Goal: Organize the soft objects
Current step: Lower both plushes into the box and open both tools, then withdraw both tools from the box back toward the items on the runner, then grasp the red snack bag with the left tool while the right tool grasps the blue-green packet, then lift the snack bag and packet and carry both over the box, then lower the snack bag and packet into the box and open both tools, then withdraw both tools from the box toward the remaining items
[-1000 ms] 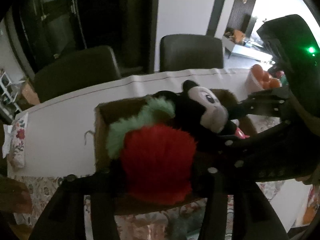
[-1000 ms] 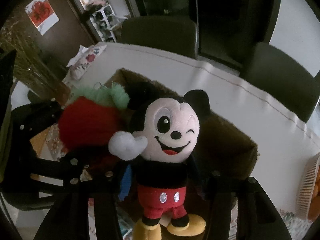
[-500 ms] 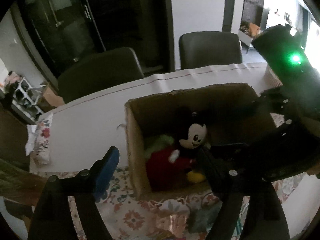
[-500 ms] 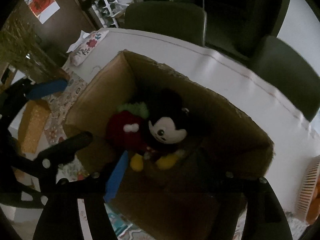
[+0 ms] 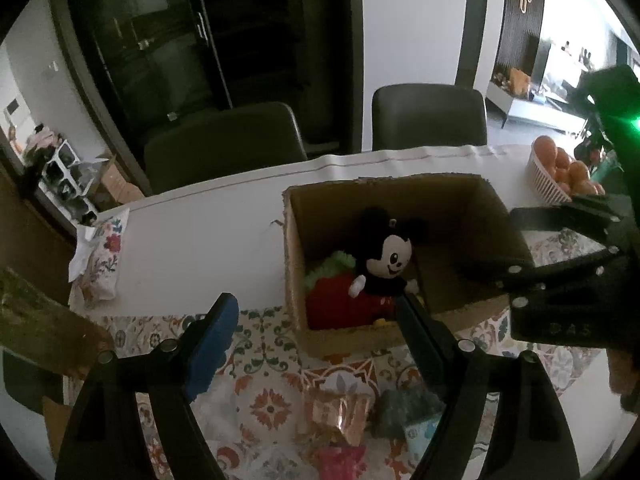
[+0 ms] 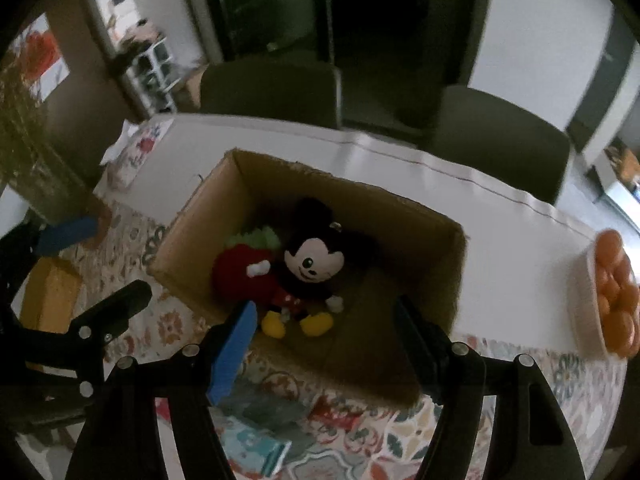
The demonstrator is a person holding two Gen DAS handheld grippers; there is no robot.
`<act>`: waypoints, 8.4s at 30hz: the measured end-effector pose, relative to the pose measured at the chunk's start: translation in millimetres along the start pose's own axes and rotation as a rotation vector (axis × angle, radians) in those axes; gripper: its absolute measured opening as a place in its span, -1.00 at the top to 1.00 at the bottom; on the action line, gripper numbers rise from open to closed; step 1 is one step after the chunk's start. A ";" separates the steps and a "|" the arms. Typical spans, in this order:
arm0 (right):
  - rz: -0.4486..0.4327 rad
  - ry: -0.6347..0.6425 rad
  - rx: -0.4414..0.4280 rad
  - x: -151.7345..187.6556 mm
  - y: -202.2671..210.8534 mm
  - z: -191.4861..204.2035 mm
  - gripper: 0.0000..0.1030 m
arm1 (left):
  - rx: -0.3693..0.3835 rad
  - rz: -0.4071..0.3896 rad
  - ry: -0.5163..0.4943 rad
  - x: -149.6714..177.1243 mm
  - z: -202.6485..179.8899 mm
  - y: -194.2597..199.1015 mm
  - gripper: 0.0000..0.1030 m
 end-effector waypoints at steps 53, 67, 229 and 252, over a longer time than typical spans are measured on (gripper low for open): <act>-0.116 -0.142 0.174 171.7 37.6 93.1 -0.74 | -0.023 -0.088 0.057 195.3 15.5 79.1 -0.73; 0.030 -0.161 0.184 192.3 -12.0 82.0 -0.76 | 0.055 0.060 0.086 224.5 5.8 24.6 -0.73; -0.174 -0.311 0.106 6.4 -0.8 -32.1 -0.53 | 0.078 -0.046 0.063 -11.2 -33.4 -34.8 -0.20; -0.147 -0.229 0.069 41.1 38.2 29.9 -0.53 | 0.011 -0.011 0.100 45.4 -5.8 30.4 -0.41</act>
Point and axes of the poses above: each gripper's, at about its wrist camera, not at the fingertips, and y roughly against the way its jaws point, z to its left, x to its underside, the point moved 2 cm from there along -y, roughly the way its jaws point, and after that the axes turned 11 degrees about -z, right-handed, at the moved point
